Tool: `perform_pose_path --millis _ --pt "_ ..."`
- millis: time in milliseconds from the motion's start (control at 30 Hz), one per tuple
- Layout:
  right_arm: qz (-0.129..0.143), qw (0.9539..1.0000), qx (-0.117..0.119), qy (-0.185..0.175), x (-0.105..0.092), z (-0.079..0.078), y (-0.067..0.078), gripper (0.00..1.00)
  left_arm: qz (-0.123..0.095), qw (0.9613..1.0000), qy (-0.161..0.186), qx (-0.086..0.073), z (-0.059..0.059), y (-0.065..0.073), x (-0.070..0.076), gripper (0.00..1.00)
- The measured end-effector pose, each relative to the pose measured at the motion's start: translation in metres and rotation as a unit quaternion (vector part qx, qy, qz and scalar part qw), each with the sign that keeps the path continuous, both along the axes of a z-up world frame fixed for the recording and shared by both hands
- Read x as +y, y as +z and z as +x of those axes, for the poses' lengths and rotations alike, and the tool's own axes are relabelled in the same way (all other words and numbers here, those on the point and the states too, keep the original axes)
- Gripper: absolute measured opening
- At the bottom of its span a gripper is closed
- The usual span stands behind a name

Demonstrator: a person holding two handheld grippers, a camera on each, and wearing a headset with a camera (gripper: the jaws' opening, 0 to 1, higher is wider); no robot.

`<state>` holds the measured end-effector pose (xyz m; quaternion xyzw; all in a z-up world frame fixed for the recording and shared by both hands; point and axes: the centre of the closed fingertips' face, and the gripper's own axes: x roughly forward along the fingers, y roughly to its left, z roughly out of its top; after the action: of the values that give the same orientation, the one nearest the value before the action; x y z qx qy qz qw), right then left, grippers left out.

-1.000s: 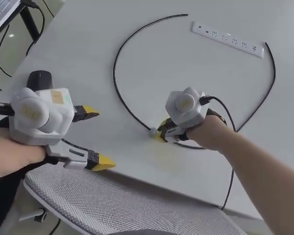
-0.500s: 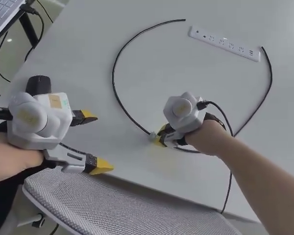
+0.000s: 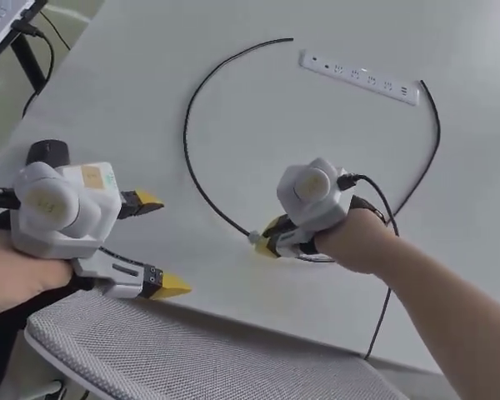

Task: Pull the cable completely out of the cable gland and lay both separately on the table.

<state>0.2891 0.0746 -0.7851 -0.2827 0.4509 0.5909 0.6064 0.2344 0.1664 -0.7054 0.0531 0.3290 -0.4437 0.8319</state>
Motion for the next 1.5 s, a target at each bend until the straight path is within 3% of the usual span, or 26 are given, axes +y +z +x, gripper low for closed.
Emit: perform_pose_path --millis 200,467,667,1033,1167,1333,1467,1500 --pt "0.008 0.9999 -0.003 -0.007 -0.004 -0.006 0.017 0.07 -0.009 0.9999 -0.012 -0.008 0.008 0.008 -0.010 0.76" --pt "0.017 0.9997 -0.020 0.000 -0.012 -0.011 0.042 0.07 0.008 0.9985 -0.047 -0.028 0.014 0.013 -0.025 0.75" --pt "0.020 0.9993 -0.030 0.006 -0.018 -0.015 0.060 0.07 0.001 0.9968 -0.068 -0.043 0.021 0.022 -0.043 0.73" --pt "0.028 0.9989 -0.034 0.018 -0.026 -0.028 0.082 0.07 -0.001 0.9930 -0.105 -0.055 0.024 0.029 -0.073 0.71" --pt "0.026 0.9985 -0.038 0.030 -0.030 -0.032 0.086 0.07 -0.014 0.9912 -0.114 -0.065 0.025 0.037 -0.087 0.69" --pt "0.027 0.9977 -0.045 0.042 -0.032 -0.036 0.093 0.07 -0.007 0.9874 -0.143 -0.067 0.022 0.033 -0.101 0.66" --pt "0.029 0.9975 -0.041 0.050 -0.031 -0.041 0.096 0.07 -0.025 0.9857 -0.152 -0.069 0.024 0.030 -0.107 0.61" --pt "0.029 0.9974 -0.041 0.051 -0.031 -0.042 0.097 0.07 -0.041 0.9852 -0.151 -0.070 0.024 0.034 -0.111 0.60"
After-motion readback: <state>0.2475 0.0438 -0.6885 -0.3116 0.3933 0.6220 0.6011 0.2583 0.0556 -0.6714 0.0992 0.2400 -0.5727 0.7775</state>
